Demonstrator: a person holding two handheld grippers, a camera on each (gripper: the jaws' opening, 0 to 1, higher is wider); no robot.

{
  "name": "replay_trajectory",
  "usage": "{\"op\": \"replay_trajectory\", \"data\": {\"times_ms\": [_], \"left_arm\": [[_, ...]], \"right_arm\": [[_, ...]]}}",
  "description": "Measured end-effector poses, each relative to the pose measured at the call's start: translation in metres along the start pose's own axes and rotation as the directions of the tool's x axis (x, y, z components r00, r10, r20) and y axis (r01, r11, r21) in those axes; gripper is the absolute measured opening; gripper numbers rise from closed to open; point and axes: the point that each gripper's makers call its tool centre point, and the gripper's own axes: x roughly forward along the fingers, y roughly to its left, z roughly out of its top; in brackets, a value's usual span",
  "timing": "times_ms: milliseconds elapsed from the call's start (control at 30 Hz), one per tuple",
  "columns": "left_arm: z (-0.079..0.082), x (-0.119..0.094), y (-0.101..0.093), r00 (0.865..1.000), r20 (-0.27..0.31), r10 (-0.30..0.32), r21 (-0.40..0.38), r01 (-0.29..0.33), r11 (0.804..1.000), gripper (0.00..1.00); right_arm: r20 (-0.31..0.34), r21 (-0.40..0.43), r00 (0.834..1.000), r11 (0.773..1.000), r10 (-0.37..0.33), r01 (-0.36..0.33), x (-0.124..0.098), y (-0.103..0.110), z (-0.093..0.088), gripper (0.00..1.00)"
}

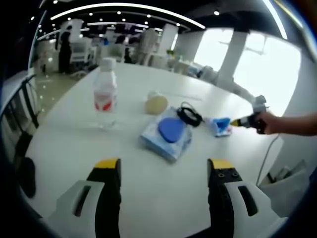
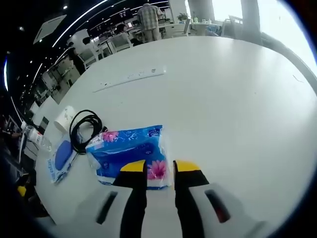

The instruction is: Arrange the tabletop items into an orderly group along one side of the table until the central work area is clear of visible clutter.

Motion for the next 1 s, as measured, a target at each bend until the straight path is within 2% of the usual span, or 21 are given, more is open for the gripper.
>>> {"op": "replay_trajectory", "data": {"times_ms": [133, 267, 300, 333, 467, 533, 600, 700, 1000], "left_arm": [[0.002, 0.0, -0.001, 1.0, 0.008, -0.003, -0.001, 0.003, 1.0, 0.67], [0.002, 0.0, -0.002, 1.0, 0.01, -0.004, 0.008, 0.004, 1.0, 0.7], [0.002, 0.0, -0.003, 1.0, 0.01, -0.01, 0.007, 0.01, 1.0, 0.7], [0.003, 0.001, -0.004, 1.0, 0.01, -0.011, 0.009, 0.01, 1.0, 0.7], [0.003, 0.0, -0.004, 1.0, 0.007, -0.011, 0.016, 0.011, 1.0, 0.71], [0.003, 0.0, -0.004, 1.0, 0.009, -0.01, 0.013, 0.01, 1.0, 0.71], [0.003, 0.0, -0.004, 1.0, 0.011, -0.013, 0.009, 0.013, 1.0, 0.71], [0.001, 0.0, -0.008, 1.0, 0.002, -0.029, 0.011, 0.029, 1.0, 0.67], [-0.002, 0.003, -0.015, 0.998, -0.012, -0.056, 0.038, 0.056, 0.998, 0.67]], "right_arm": [[0.028, -0.018, 1.0, 1.0, 0.013, -0.012, 0.001, 0.002, 0.011, 0.29], [0.043, -0.059, 0.999, 0.998, 0.031, -0.028, 0.007, 0.005, 0.023, 0.3], [0.053, -0.067, 0.998, 0.997, 0.035, -0.032, -0.013, 0.023, 0.013, 0.3], [0.054, -0.067, 0.998, 0.997, 0.043, -0.039, -0.022, 0.032, 0.009, 0.3], [0.063, -0.082, 0.996, 0.995, 0.07, -0.064, -0.025, 0.044, 0.012, 0.31], [0.099, -0.077, 0.989, 0.992, 0.109, -0.101, -0.026, 0.053, 0.02, 0.32], [0.111, -0.104, 0.986, 0.988, 0.124, -0.113, -0.017, 0.053, 0.027, 0.32], [0.098, -0.147, 0.985, 0.981, 0.143, -0.128, -0.014, 0.067, 0.033, 0.33], [0.094, -0.211, 0.978, 0.964, 0.186, -0.162, -0.003, 0.104, 0.056, 0.34]]}}
